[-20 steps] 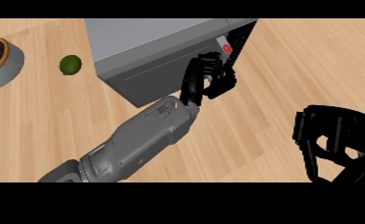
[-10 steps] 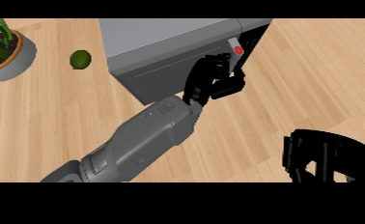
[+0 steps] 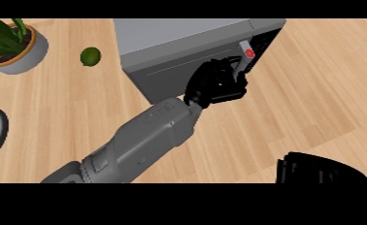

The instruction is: Pick up the milk, place it into the microwave and close the microwave

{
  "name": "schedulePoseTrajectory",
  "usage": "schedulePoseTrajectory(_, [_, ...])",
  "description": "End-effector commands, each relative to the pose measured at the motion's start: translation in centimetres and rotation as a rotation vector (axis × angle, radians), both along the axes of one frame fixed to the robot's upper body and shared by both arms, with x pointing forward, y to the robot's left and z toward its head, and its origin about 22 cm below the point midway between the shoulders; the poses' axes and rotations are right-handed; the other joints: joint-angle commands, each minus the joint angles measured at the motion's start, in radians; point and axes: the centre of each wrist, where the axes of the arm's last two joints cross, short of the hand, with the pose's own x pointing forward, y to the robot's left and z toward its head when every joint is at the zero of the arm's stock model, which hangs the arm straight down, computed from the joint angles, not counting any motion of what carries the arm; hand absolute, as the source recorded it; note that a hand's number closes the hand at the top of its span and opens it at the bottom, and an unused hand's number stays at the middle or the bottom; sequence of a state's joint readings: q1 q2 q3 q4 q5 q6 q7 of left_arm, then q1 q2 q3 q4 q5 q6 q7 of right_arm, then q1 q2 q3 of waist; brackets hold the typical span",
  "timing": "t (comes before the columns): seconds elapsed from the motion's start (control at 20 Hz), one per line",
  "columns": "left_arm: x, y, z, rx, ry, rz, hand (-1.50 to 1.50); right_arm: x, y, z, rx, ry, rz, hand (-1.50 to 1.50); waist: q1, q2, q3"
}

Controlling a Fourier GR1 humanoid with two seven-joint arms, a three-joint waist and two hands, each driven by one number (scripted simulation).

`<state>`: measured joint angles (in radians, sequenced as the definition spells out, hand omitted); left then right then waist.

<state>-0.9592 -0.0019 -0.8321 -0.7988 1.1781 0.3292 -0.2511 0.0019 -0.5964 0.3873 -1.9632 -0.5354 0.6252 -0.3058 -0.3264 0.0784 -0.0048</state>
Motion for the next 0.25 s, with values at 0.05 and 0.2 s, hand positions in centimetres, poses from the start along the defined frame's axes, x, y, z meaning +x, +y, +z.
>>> schedulePoseTrajectory(0.05, [2.3, 5.5, -3.3, -0.042, 0.105, 0.222, 1.50, -1.7, 1.3, 0.1, 0.025, -0.006, -0.011, 1.50, 0.041, 0.000, -0.006])
schedulePoseTrajectory(0.2, [2.3, 5.9, -3.9, -0.049, 0.097, 0.213, 1.50, -2.5, 1.7, 0.2, 0.024, -0.006, -0.020, 1.50, 0.048, 0.000, -0.005])
